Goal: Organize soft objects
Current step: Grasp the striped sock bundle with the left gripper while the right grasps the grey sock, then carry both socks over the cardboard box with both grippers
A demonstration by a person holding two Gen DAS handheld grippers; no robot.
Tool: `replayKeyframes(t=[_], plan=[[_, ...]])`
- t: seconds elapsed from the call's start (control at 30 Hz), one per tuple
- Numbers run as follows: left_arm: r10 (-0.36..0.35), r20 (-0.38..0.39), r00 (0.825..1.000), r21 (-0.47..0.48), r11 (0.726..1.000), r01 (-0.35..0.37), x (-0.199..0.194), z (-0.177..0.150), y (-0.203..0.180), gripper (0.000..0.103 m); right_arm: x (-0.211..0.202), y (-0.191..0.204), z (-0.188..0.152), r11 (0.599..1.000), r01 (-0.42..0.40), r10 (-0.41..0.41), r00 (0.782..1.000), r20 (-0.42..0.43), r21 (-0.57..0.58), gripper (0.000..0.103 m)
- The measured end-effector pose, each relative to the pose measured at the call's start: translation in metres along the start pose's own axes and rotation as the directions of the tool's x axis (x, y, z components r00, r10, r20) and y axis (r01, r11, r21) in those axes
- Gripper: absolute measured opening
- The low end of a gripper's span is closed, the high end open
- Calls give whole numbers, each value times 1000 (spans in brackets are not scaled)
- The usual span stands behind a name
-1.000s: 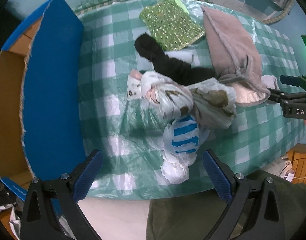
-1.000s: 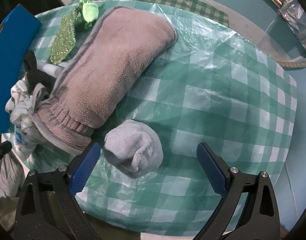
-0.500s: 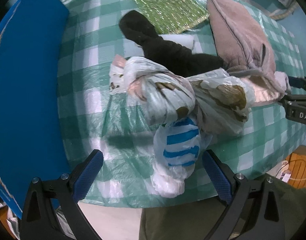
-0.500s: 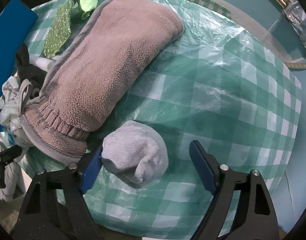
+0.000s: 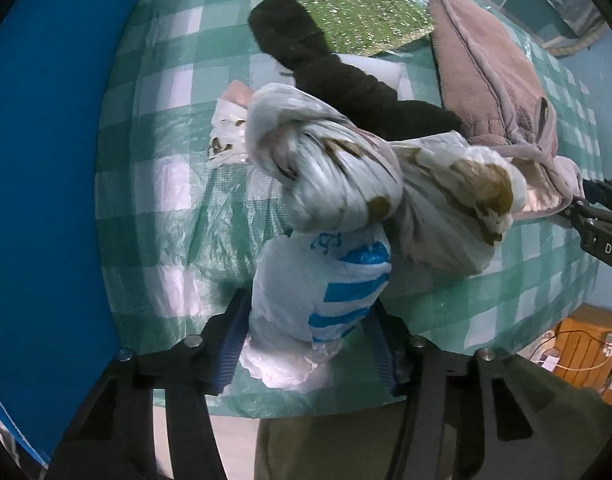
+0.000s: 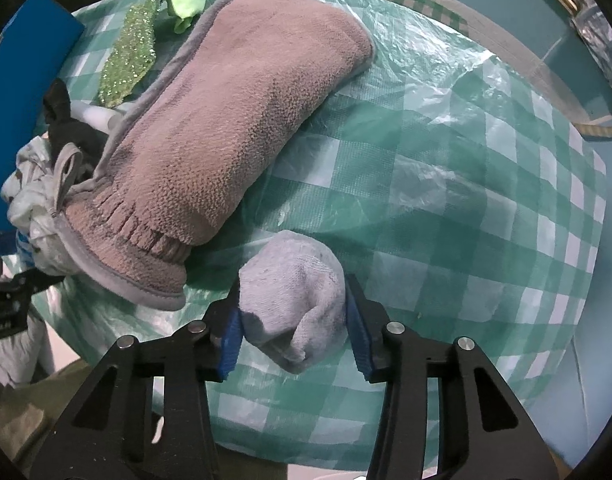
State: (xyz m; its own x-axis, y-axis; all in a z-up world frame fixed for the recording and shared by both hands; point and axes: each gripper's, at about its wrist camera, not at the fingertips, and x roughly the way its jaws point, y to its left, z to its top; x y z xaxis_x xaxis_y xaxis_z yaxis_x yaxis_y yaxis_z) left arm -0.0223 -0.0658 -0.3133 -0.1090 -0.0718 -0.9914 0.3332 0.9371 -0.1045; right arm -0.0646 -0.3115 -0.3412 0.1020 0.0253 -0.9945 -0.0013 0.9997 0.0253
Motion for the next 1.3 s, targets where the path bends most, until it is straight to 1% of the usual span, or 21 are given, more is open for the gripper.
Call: replayKeyframes(t=[0.03,0.2,0.27,0.3,0.37,0.47,0.53,0.6,0.63,0.7,0.87,0.97,1.03,1.17,1.3], plan=[[-5,4,1000,0,1000,5,2,-2,4,47,-1,0,1,1000,1,-1,1000,0,-1,45],[-11,35,999,19,1000,11,-8,-8,16,46,-12,-1,3,1000,10,-10,1000,14,-3,44],[-10,44,999,33,999,9,-10,-11,19,45,-17,-3,5,1000,-3,3,1000,21,1,43],[-10,48,999,40,999,8,-12,-11,20,45,-24,2,-4,1000,-8,7,1000,23,2,43],[-2,59,998,54,999,-1,-16,-13,22,44,-28,6,-6,1000,-9,9,1000,27,2,43],[-10,71,997,73,997,5,-19,-16,28,43,-36,8,-7,1000,-7,7,999,36,-5,43],[-14,78,997,78,997,8,-23,-19,24,43,-41,12,-11,1000,-8,8,999,41,-7,42],[-4,88,996,83,997,-4,-28,-21,27,43,-47,16,-12,1000,-12,13,999,49,-11,41],[2,93,996,85,996,-10,-33,-22,24,43,-54,19,-16,1000,-14,14,999,48,-10,41],[4,108,994,92,996,-14,-41,-22,30,43,-60,23,-22,1000,-20,21,998,57,-10,41],[21,142,990,109,993,-37,-70,-19,15,43,-72,30,-17,999,-24,26,997,79,-22,41],[32,167,985,119,991,-52,-82,-18,9,43,-83,41,-21,999,-22,25,996,90,-32,41],[34,185,982,125,991,-58,-97,-22,3,43,-91,47,-24,999,-21,25,995,100,-37,41],[29,216,976,114,992,-55,-116,-26,-14,43,-103,52,-19,999,-20,25,993,116,-51,41],[24,243,970,94,994,-48,-130,-26,-15,43,-114,59,-15,998,-16,25,992,125,-68,41]])
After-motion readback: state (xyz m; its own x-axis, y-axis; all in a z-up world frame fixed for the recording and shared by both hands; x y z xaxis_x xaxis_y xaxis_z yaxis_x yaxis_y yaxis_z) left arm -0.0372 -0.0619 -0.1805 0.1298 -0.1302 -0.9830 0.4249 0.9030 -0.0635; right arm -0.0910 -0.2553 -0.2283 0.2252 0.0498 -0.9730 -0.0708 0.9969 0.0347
